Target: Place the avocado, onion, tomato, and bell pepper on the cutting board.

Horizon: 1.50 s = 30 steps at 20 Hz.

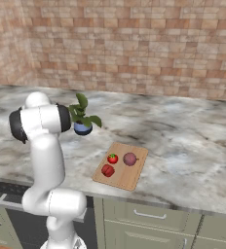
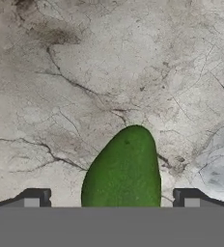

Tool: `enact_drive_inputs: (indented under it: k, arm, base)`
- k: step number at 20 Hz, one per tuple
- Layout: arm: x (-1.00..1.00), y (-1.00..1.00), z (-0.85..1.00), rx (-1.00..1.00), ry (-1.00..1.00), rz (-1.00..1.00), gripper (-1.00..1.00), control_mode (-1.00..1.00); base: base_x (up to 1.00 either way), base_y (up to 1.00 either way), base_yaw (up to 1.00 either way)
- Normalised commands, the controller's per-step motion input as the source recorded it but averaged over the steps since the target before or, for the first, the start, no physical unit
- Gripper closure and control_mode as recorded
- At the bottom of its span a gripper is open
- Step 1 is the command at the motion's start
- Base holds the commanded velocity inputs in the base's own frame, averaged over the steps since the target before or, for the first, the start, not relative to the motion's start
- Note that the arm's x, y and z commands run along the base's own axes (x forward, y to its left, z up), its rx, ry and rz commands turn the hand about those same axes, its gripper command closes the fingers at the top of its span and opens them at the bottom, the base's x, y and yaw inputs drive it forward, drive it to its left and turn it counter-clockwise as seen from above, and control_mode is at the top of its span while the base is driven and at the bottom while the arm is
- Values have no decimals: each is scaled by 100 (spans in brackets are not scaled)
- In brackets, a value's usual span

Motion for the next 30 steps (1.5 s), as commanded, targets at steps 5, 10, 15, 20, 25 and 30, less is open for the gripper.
enact_drive_inputs:
  k: [5, 10, 15, 20, 25, 30]
  arm:
    - [7, 0, -18, -1, 7, -8, -100, -100]
    - [2, 0, -10, -2, 4, -8, 100, -100]
    - [-21, -2, 24, 0, 0, -13, 100, -100]
    - [-30, -10, 68, 0, 0, -14, 100, -100]
    - [-48, -29, 90, 3, 0, -13, 100, -100]
    - [-60, -40, 82, 4, -1, -11, 100, -100]
  base:
    - [0, 0, 0]
    - [0, 0, 0]
    - [0, 0, 0]
    - [0, 0, 0]
    - [0, 0, 0]
    - [0, 0, 0]
